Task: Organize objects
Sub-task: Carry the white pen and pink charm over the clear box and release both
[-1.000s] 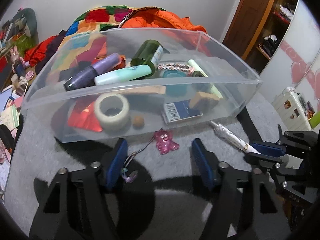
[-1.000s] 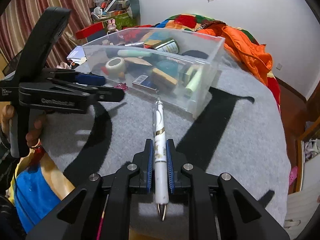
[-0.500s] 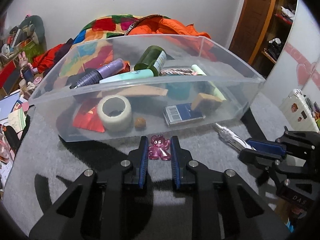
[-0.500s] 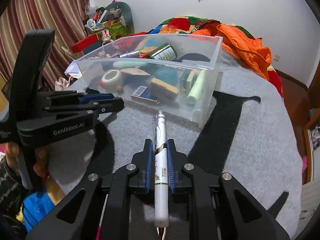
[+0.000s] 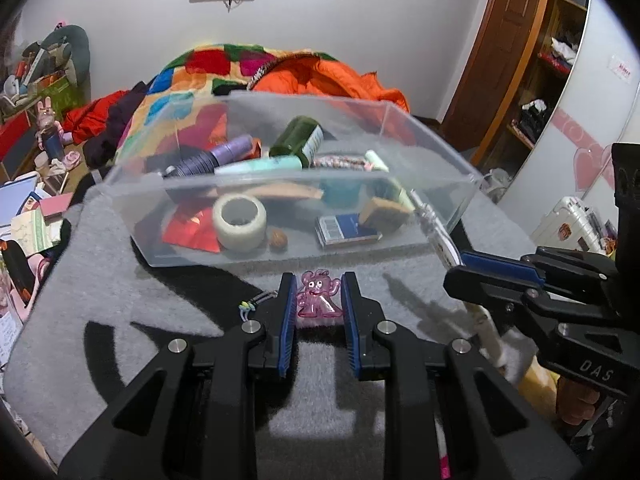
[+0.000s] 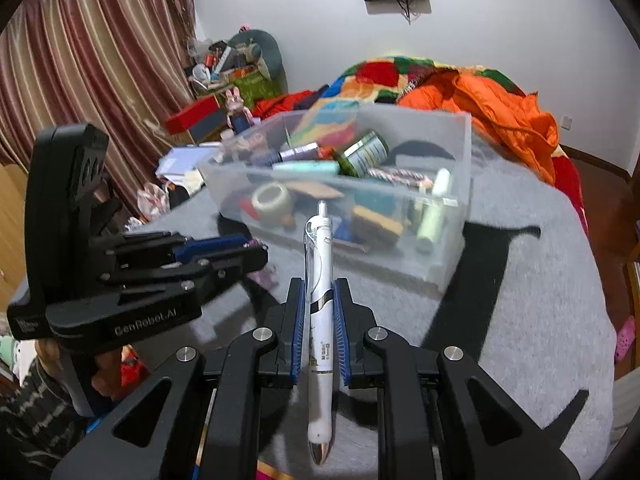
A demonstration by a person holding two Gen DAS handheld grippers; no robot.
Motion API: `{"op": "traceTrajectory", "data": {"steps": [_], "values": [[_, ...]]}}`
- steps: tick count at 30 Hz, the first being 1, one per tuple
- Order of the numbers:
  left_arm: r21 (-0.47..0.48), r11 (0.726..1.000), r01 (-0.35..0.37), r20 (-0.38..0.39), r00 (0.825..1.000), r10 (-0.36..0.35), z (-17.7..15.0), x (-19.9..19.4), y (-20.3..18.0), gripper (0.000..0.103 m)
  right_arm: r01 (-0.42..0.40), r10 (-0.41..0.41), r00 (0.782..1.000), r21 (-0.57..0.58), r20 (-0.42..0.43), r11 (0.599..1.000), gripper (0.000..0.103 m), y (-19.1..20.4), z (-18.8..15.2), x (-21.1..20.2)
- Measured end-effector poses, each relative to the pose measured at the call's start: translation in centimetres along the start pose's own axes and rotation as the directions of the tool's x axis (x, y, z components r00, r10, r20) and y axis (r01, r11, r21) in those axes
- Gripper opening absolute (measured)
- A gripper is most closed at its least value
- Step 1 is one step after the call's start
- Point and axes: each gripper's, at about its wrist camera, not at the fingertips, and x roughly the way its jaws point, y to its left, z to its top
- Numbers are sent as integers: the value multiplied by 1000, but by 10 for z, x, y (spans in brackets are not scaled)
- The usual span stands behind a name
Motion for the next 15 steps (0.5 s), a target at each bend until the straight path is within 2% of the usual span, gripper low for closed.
{"op": "traceTrajectory", "data": {"steps": [15], "values": [[30,1000,-1,146,989,-3,42,-51,-6,22,-38,35,990,20,137,999,13,1,43,-27]]}}
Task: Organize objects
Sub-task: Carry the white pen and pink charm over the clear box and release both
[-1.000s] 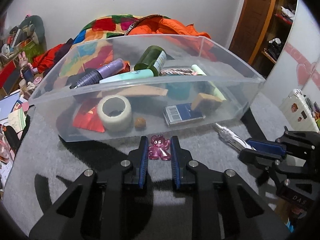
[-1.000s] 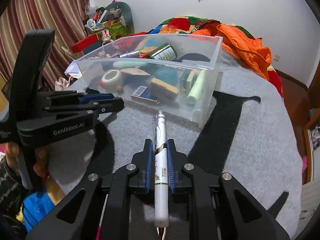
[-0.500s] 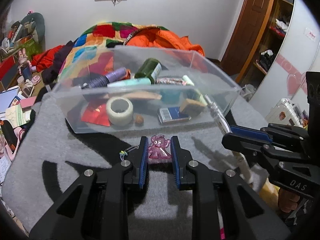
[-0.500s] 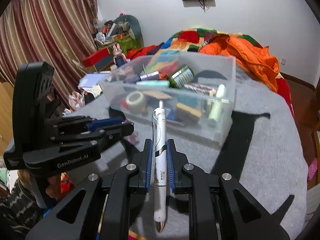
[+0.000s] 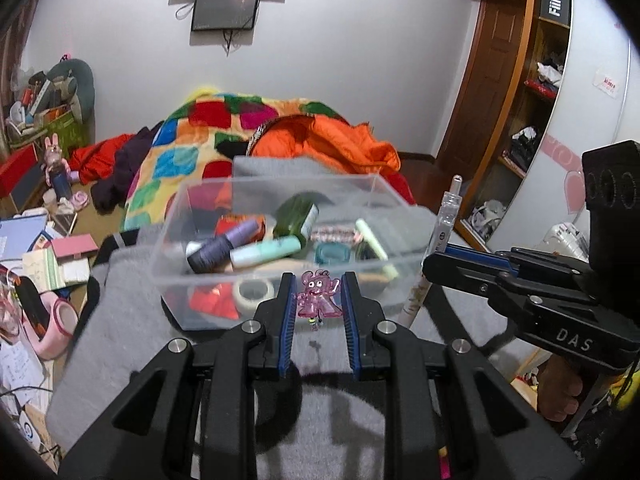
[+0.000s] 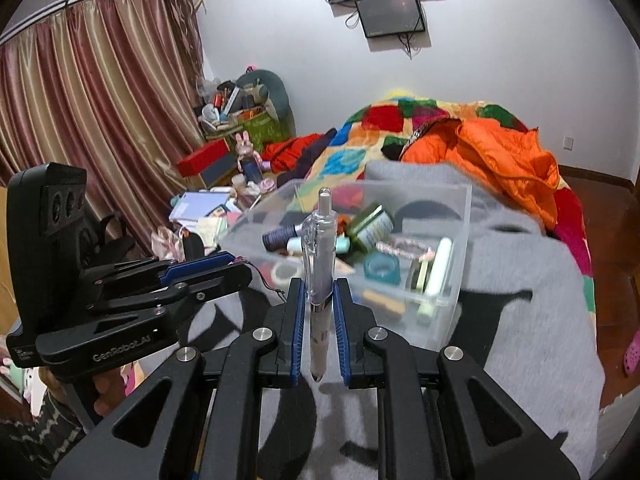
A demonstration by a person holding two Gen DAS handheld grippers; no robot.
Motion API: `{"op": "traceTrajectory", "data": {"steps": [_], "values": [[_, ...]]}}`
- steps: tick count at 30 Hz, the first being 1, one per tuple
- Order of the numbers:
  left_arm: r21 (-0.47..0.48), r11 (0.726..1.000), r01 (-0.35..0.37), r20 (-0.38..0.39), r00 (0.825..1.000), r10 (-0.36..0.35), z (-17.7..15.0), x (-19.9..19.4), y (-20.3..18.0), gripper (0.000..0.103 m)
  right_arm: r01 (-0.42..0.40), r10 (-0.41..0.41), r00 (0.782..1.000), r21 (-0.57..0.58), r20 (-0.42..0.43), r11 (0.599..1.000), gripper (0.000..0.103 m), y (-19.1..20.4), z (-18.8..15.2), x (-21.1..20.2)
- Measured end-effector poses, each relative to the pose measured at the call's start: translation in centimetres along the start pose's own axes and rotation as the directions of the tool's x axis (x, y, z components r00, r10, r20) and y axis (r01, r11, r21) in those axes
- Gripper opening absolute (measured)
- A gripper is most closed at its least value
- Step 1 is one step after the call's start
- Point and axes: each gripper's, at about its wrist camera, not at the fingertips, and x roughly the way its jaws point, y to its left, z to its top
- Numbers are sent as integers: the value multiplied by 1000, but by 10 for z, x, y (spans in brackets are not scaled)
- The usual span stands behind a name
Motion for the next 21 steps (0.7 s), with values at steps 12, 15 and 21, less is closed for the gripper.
{"op": "traceTrajectory", "data": {"steps": [12,15,21], "values": [[10,1000,16,78,997,-16,41,-6,5,22,24,-23,995,-13,101,1000,13,2,38,-15],[6,1000,21,71,997,-22,45,3,6,22,42,-40,993,-15,108,999,13,0,46,-11],[-27,999,37,20,999,-36,45,34,14,22,92,-91,990,0,108,996,13,-10,54,-1]]}}
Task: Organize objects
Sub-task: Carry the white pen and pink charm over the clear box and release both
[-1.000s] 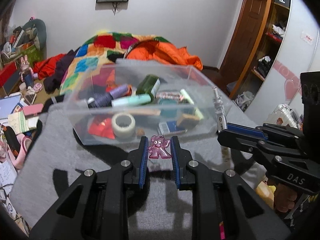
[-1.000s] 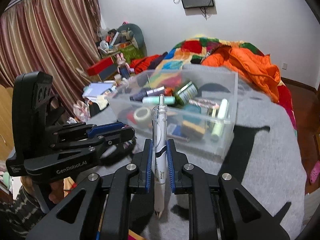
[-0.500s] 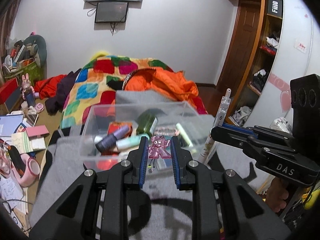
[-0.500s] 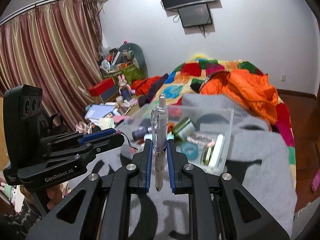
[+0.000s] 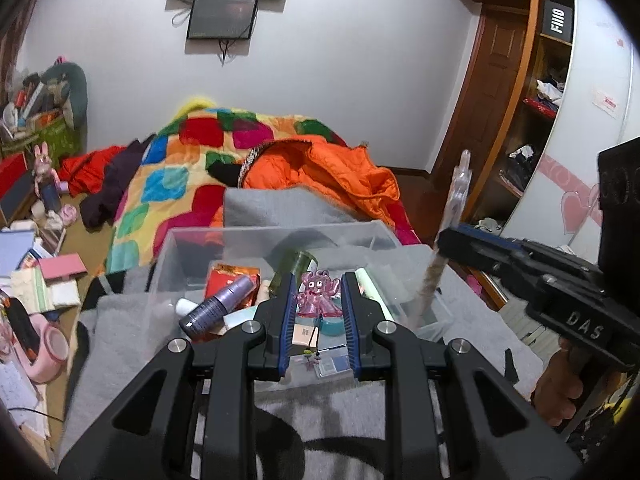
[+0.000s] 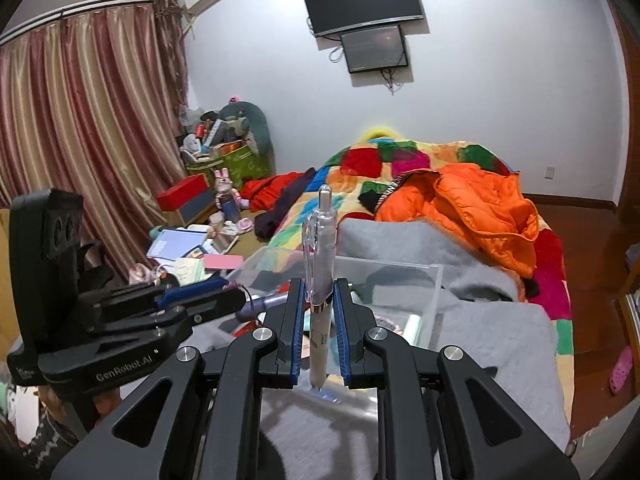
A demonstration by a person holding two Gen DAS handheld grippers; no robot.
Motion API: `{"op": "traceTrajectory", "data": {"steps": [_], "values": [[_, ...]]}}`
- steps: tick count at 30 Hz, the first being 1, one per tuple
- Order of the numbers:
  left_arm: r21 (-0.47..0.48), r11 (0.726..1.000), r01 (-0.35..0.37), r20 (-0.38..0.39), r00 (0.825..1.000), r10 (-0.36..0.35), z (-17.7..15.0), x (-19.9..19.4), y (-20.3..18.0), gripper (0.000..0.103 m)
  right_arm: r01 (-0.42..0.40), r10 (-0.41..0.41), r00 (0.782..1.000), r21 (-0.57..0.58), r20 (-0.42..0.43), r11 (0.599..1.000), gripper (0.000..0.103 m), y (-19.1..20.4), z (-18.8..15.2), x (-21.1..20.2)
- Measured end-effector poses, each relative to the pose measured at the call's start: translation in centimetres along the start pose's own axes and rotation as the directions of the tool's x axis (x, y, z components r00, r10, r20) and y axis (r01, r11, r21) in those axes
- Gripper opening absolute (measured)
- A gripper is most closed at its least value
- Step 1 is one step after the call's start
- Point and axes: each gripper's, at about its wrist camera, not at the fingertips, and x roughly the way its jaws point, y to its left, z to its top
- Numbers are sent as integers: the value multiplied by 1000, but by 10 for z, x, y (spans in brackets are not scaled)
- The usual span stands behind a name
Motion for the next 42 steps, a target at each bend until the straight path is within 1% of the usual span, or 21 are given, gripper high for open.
{"op": "traceTrajectory", "data": {"steps": [3,6,11,16,19,21,25,30,32,36,40,41,42], "values": [[-13,1000,-9,-27,1000,9,-2,15,5,22,20,-20,1000,15,7,1000,13,-7,4,3],[-25,1000,-3,-51,999,2,-5,27,9,22,31,-31,999,25,18,999,13,-12,8,4],[-25,1000,-7,-75,997,5,-9,41,12,22,63,-63,998,18,21,998,13,-14,13,10],[-19,1000,2,-107,994,-4,-15,51,13,22,112,-113,993,-28,-36,993,13,-9,1,29],[-17,1000,3,-116,993,-5,-18,54,12,22,141,-146,987,-70,-74,988,13,-4,-8,42],[-19,1000,7,-119,993,-10,-19,53,12,22,151,-158,984,-91,-83,984,13,-2,-12,47],[-21,1000,6,-110,994,-8,-19,49,12,23,131,-143,983,-110,-111,985,13,2,-17,55],[-33,999,9,-94,995,-12,-20,40,14,29,92,-108,985,-116,-136,989,13,6,-23,59],[-39,999,7,-92,996,-11,-21,37,15,30,79,-96,984,-114,-150,990,14,6,-24,61],[-45,999,6,-83,997,-10,-22,31,16,30,71,-86,984,-99,-153,993,20,5,-26,58],[-34,999,-5,-65,998,3,-20,22,15,30,63,-75,986,-83,-150,995,21,3,-26,52],[-31,999,-7,-61,998,5,-20,20,15,30,64,-75,986,-81,-147,995,22,3,-26,50],[-28,1000,-11,-56,998,10,-20,17,15,33,64,-76,987,-81,-145,995,24,4,-27,47]]}}
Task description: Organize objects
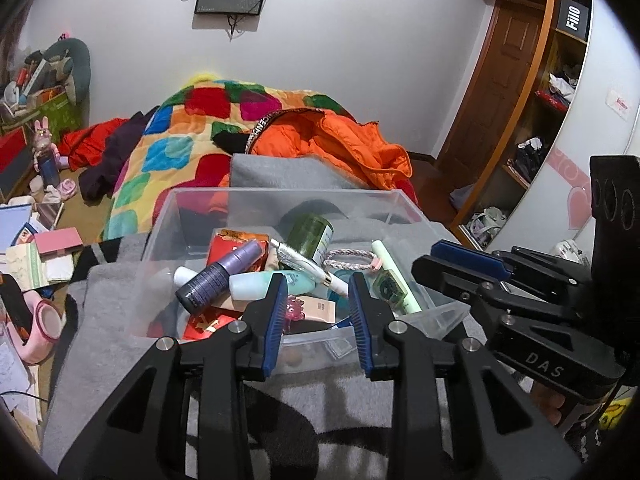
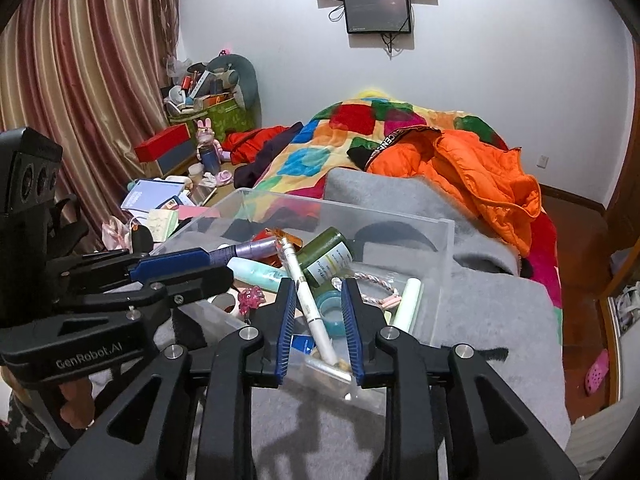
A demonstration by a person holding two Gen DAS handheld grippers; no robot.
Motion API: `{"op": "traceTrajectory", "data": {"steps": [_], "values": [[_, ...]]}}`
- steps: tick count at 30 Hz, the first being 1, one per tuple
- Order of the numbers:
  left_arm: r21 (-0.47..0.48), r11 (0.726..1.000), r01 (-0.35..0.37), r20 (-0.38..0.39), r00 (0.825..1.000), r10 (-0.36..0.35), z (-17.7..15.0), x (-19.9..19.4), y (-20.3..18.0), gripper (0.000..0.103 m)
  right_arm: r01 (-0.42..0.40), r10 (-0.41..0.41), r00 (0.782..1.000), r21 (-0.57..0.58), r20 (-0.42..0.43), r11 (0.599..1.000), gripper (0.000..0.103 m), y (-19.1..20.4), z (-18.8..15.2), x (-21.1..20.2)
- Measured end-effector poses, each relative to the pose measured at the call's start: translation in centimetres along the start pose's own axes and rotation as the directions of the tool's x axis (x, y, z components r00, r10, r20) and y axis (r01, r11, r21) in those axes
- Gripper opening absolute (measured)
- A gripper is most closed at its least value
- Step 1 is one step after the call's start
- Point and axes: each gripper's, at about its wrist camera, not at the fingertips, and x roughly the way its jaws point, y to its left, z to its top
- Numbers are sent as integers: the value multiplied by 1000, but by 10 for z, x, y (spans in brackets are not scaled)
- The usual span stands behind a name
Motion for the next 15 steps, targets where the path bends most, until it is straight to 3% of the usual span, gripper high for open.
{"op": "traceTrajectory", "data": {"steps": [11,15], "values": [[28,998,-58,88,995,55,-5,-37,-7,68,30,-32,997,25,66,999,71,-3,-8,-34],[41,997,-66,103,993,62,-10,-44,-10,78,56,-58,995,34,82,998,82,-4,-10,-45]]}}
